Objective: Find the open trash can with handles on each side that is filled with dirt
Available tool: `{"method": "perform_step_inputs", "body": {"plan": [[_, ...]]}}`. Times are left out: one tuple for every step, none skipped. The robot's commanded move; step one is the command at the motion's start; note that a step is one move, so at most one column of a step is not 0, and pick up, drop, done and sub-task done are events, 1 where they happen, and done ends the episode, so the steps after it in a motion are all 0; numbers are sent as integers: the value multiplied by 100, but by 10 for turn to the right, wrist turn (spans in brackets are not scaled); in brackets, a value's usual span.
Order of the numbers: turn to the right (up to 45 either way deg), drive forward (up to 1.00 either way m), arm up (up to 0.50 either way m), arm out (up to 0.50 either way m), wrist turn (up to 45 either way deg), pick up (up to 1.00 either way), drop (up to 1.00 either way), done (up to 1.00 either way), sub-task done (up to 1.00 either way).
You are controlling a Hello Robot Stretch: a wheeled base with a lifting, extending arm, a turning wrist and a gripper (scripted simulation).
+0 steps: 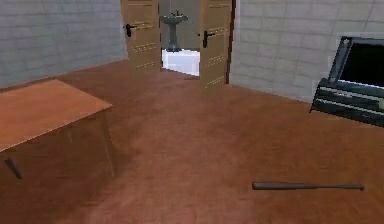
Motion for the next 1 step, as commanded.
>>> {"method": "perform_step_inputs", "body": {"plan": [[0, 100, 0, 0, 0, 0, 0, 0, 0]]}}
